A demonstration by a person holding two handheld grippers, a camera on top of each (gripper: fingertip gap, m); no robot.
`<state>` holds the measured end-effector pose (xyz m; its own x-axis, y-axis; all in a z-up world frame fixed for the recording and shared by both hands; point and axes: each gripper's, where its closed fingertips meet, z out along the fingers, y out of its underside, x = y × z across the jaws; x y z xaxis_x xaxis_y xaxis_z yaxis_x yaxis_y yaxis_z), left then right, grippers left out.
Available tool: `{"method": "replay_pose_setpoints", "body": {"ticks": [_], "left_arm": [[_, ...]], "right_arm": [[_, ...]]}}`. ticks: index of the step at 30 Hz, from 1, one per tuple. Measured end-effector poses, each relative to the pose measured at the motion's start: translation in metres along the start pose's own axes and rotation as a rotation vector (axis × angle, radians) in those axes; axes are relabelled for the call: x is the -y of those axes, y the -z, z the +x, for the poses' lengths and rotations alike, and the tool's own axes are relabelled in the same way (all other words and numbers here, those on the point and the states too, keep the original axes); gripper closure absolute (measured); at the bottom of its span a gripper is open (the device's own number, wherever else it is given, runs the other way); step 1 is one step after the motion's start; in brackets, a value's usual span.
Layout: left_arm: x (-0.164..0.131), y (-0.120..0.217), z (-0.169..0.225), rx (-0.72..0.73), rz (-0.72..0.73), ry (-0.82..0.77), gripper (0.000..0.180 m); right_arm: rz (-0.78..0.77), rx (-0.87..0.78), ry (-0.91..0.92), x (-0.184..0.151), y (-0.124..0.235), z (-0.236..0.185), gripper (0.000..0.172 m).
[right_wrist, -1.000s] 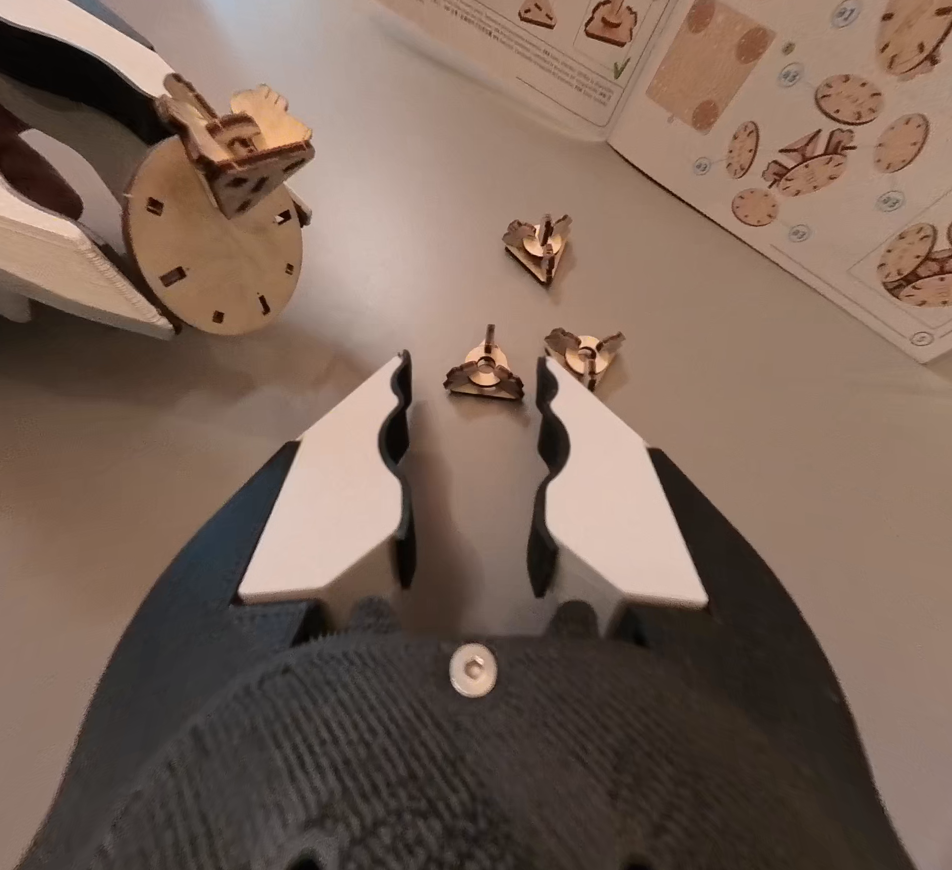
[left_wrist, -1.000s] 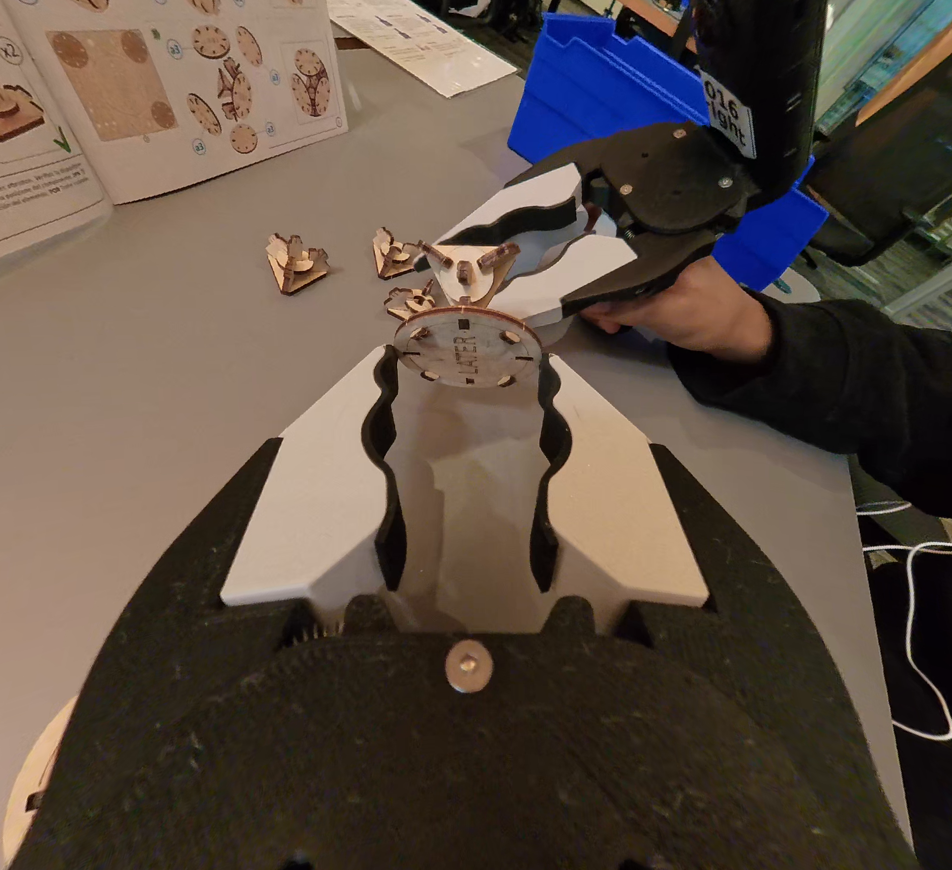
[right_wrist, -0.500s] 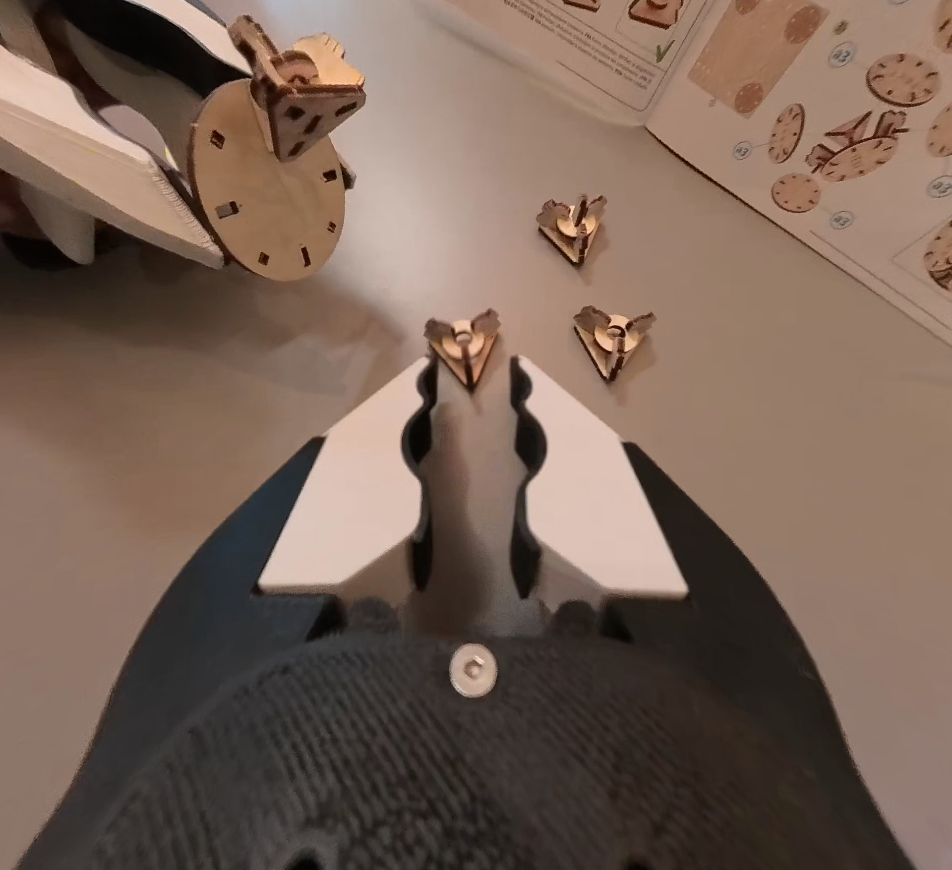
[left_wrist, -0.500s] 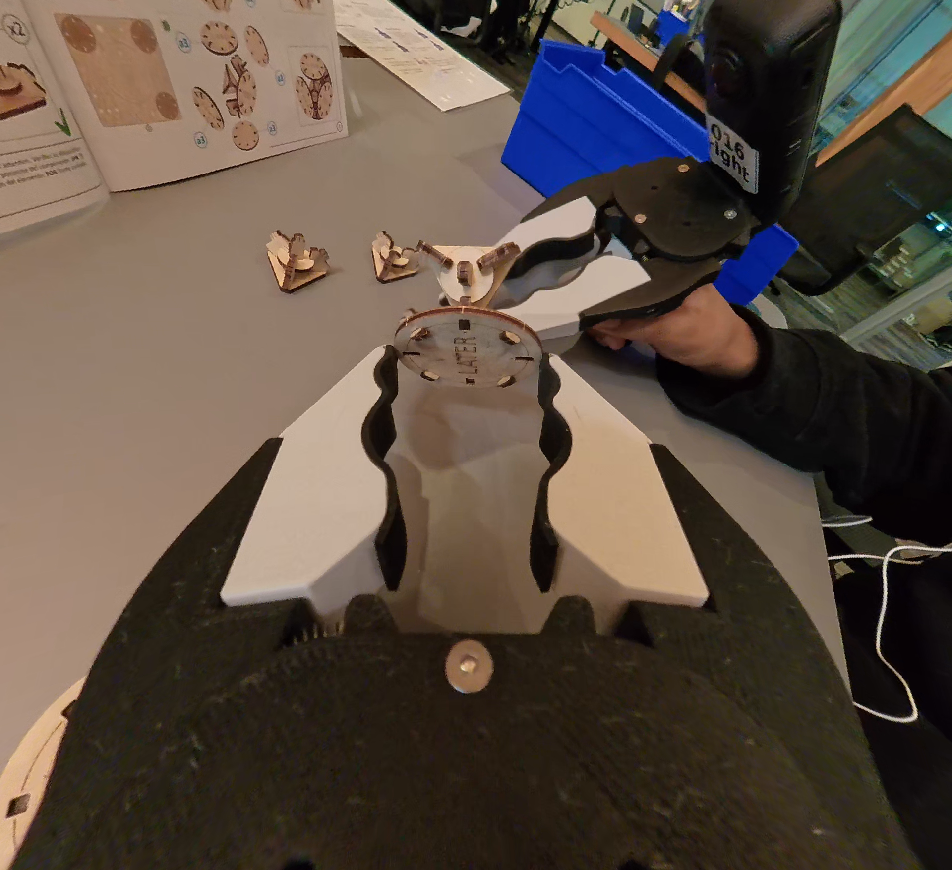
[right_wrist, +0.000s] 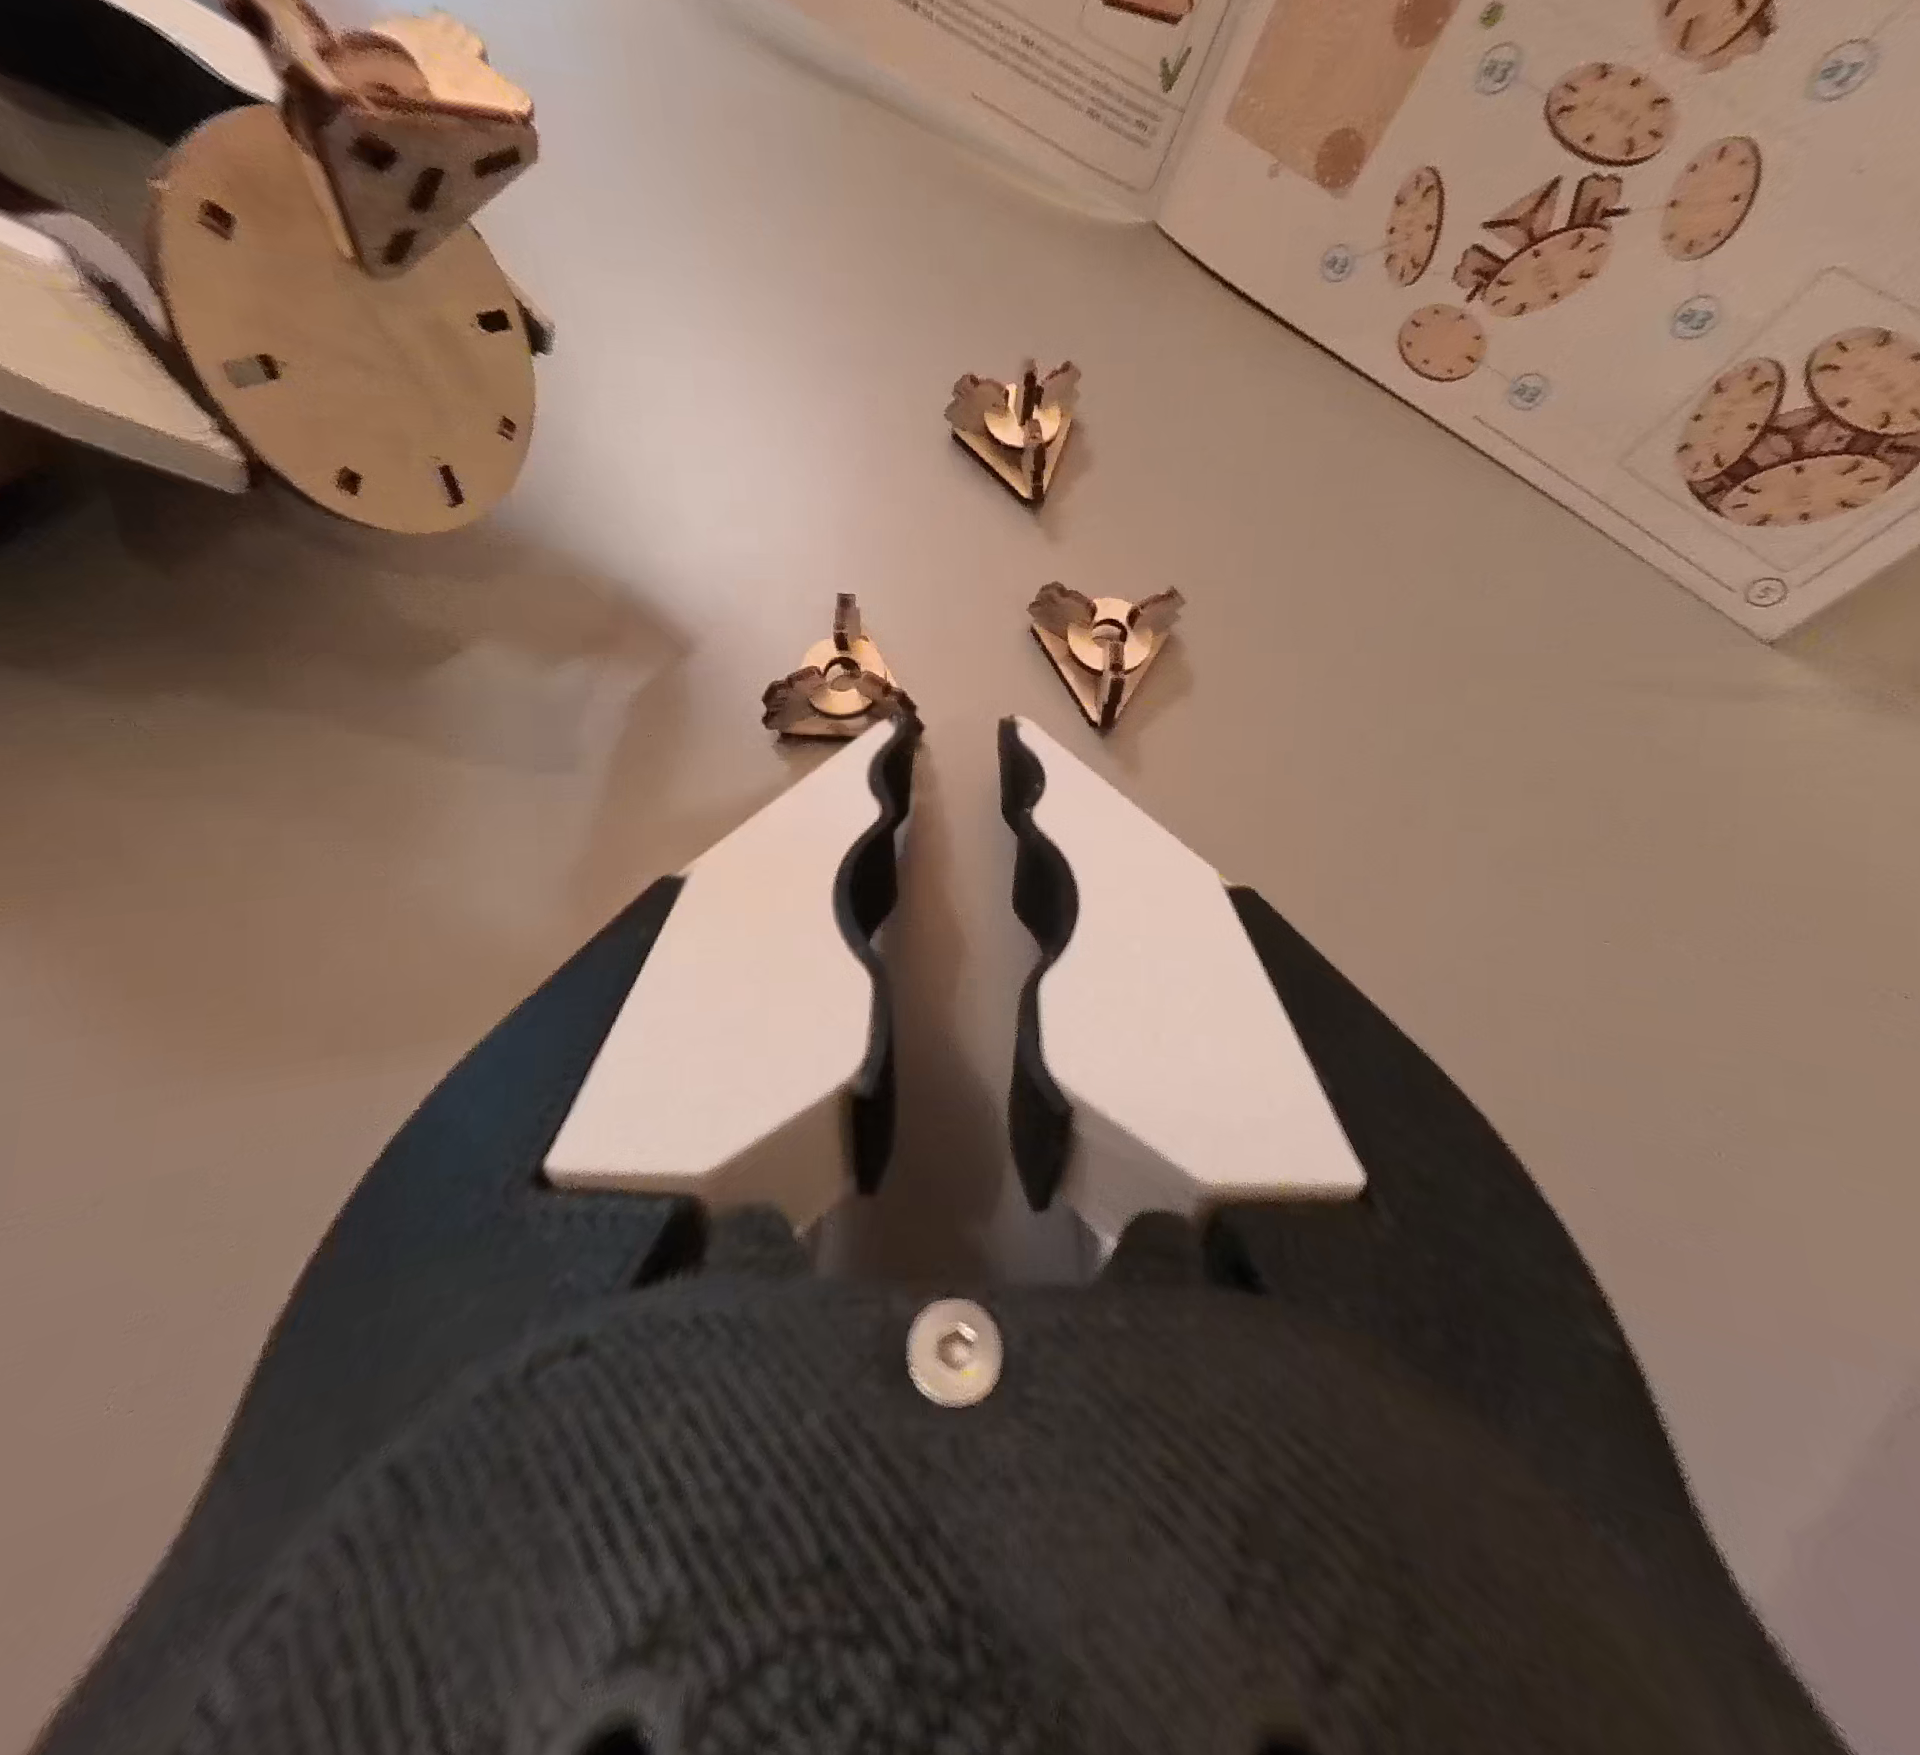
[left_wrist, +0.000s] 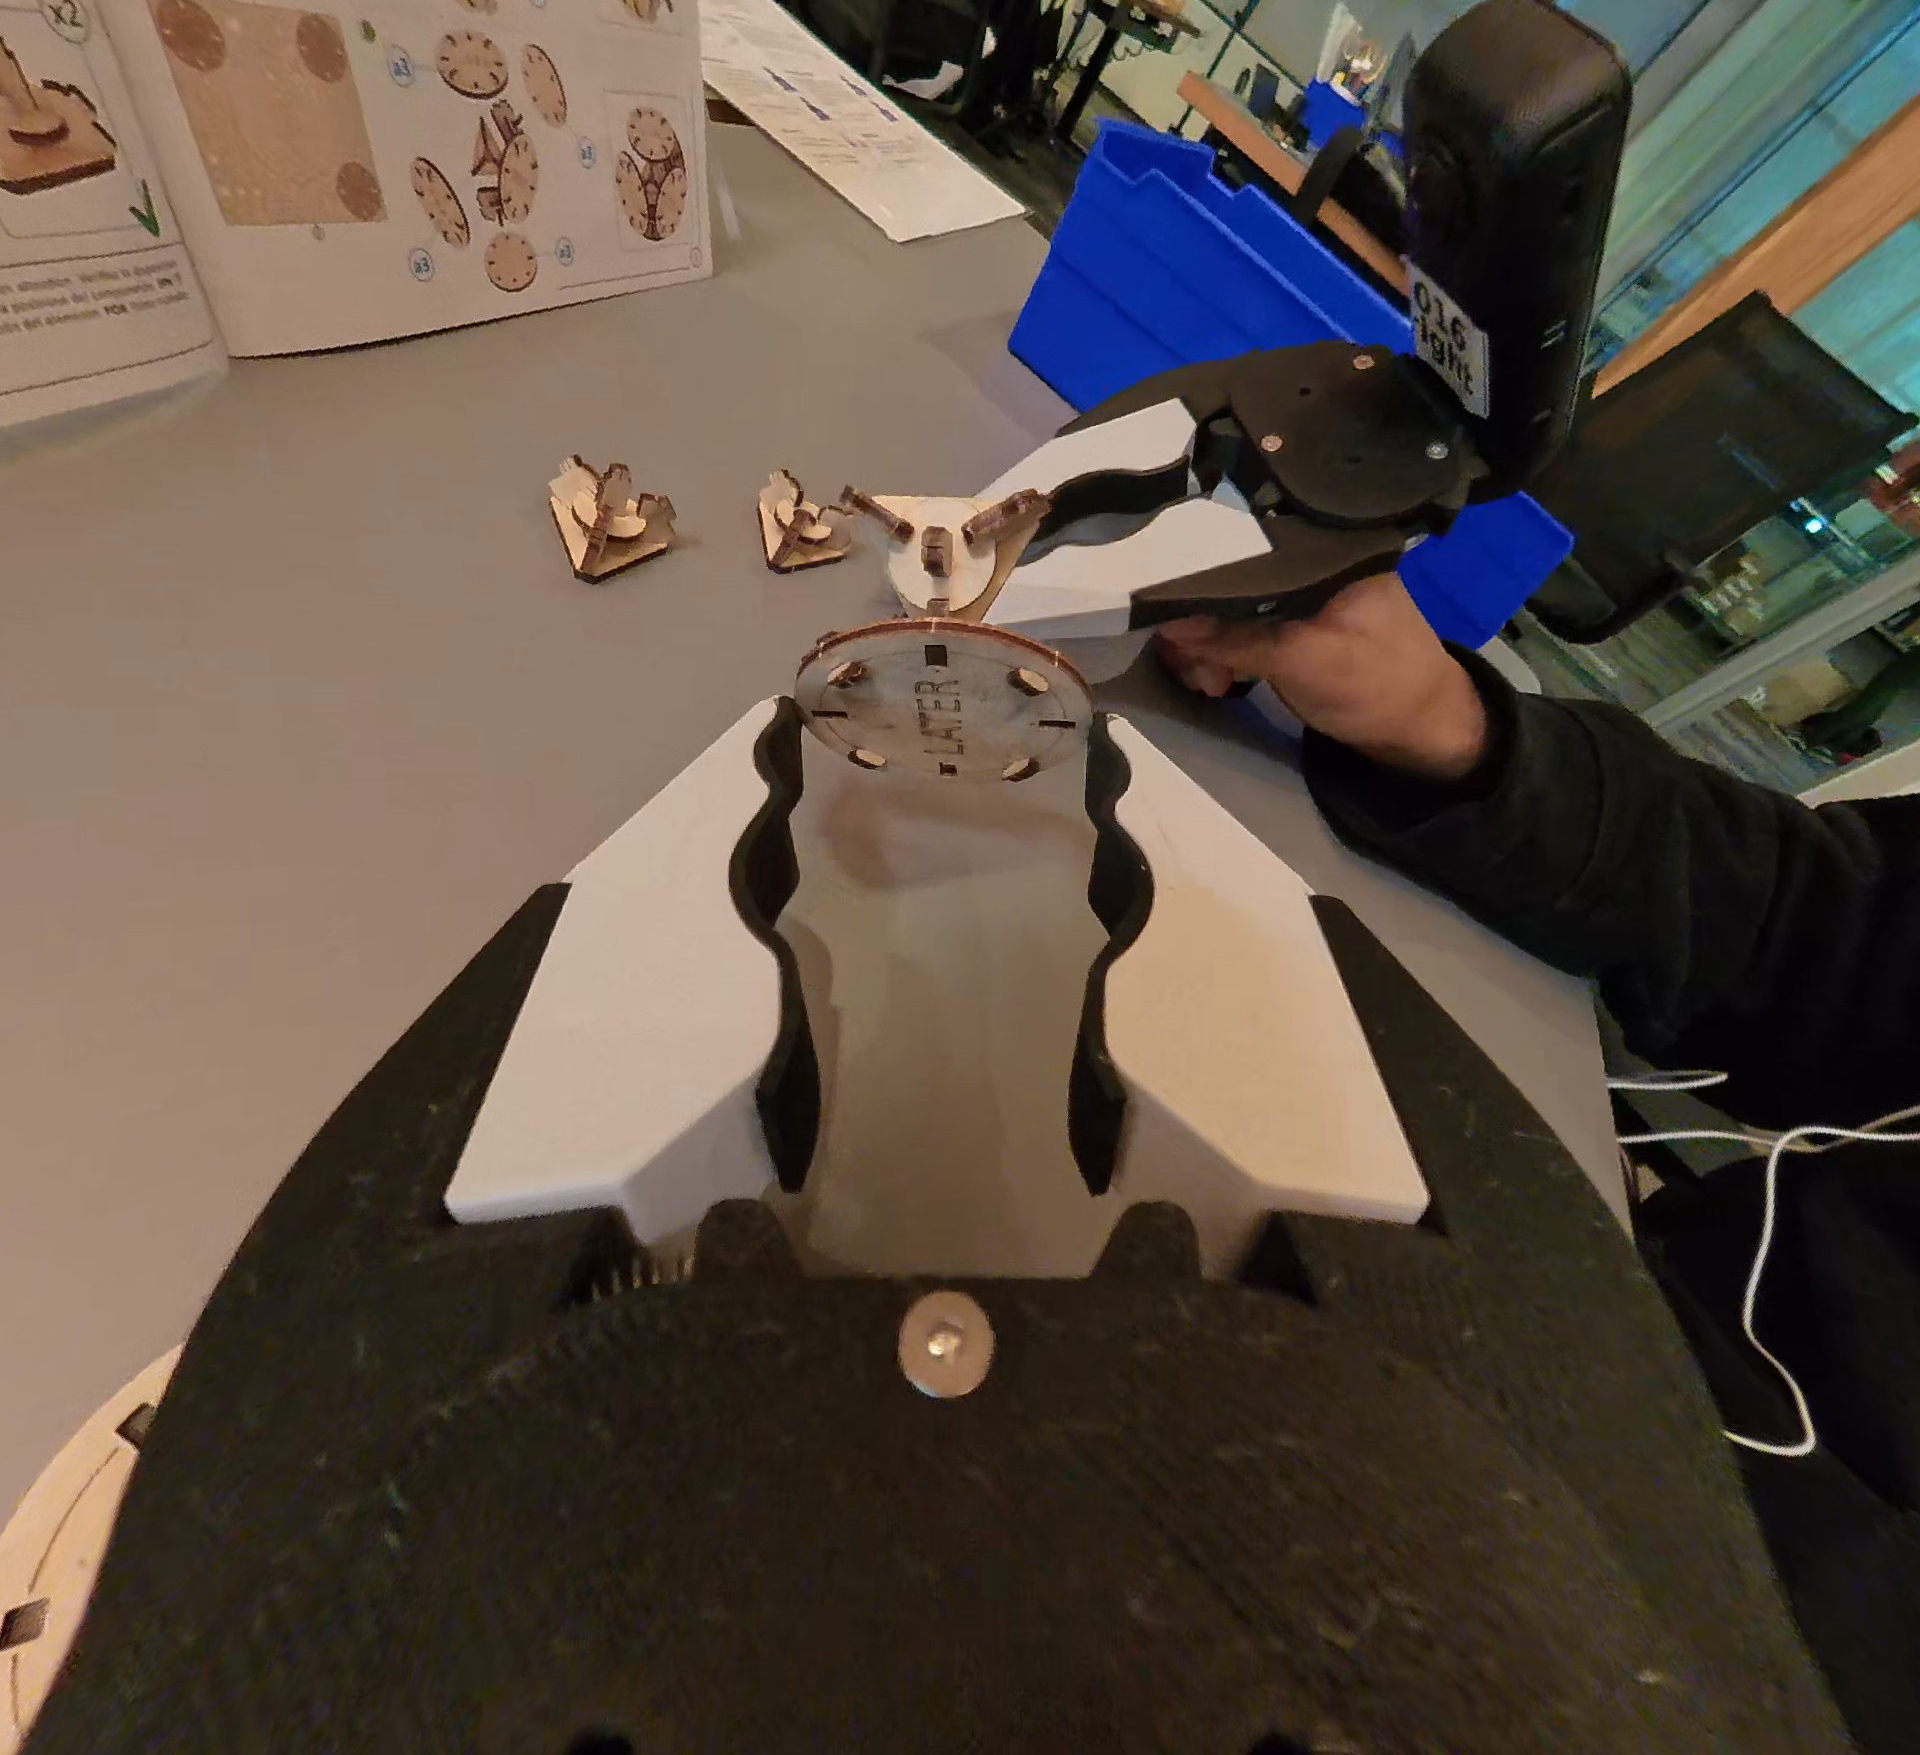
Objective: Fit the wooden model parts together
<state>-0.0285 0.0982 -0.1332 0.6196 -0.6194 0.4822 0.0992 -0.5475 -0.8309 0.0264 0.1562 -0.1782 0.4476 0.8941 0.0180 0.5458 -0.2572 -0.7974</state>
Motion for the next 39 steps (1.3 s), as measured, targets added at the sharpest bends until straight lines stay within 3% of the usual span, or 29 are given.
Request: {"method": "replay_pose_setpoints", "body": {"ticks": [11,15,24,28,33,39], "left_arm": [[-0.002,-0.002,0.001,-0.009,-0.018,0.001,0.127],[-0.004,-0.003,0.001,-0.006,-0.029,-0.005,0.127],[-0.006,-0.004,0.001,0.005,-0.044,-0.014,0.127],[-0.006,-0.005,0.002,0.004,-0.051,-0.023,0.127],[-0.006,-0.005,0.002,0.000,-0.049,-0.022,0.127],[-0.002,-0.001,0.003,-0.028,-0.012,0.004,0.127]], "right_arm": [[0.041,0.105,0.062,0.007,0.003,-0.028,0.122],[0.009,0.081,0.090,0.003,-0.001,-0.028,0.117],[-0.027,0.098,0.039,0.006,-0.014,-0.026,0.120],[-0.066,0.112,0.028,0.003,-0.019,-0.027,0.137],[0.000,0.146,0.046,0.011,-0.011,-0.033,0.142],[0.202,0.140,0.171,0.032,0.013,-0.046,0.142]]}}
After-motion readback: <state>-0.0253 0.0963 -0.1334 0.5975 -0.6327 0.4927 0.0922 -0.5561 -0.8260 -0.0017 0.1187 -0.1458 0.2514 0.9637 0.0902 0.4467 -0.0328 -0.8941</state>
